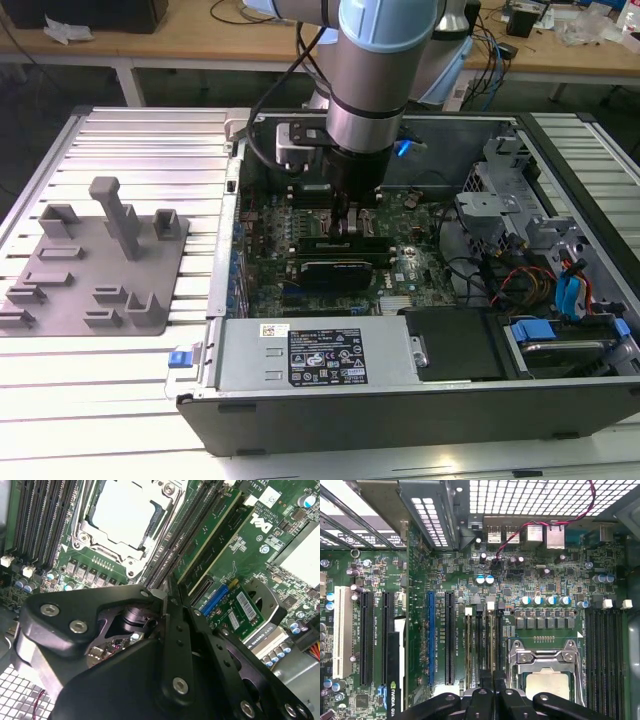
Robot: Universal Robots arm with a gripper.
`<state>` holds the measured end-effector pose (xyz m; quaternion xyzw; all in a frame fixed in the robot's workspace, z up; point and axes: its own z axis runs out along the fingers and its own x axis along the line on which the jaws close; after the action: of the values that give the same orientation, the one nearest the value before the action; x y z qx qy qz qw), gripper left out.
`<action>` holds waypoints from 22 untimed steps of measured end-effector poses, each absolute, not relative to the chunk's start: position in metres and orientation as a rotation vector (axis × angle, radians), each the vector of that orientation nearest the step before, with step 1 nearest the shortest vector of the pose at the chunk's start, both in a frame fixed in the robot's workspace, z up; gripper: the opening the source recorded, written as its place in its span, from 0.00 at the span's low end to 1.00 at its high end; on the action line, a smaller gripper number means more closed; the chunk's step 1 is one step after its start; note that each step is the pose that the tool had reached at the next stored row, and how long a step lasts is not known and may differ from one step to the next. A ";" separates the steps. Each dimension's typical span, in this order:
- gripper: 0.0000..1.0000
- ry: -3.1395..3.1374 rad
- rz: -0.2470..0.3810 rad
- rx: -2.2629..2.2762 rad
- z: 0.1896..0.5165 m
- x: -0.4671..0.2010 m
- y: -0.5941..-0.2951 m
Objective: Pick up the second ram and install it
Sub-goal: 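Insert the second ram into the second slot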
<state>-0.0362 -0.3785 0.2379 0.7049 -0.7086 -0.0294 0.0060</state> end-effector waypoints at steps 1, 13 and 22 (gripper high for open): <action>0.09 -2.218 -0.092 2.206 0.238 -0.036 -0.379; 0.09 -2.218 -0.092 2.206 0.235 -0.037 -0.378; 0.09 -2.218 -0.092 2.206 0.233 -0.037 -0.378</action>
<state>-0.0370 -0.3780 0.2335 0.7049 -0.7087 -0.0295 0.0060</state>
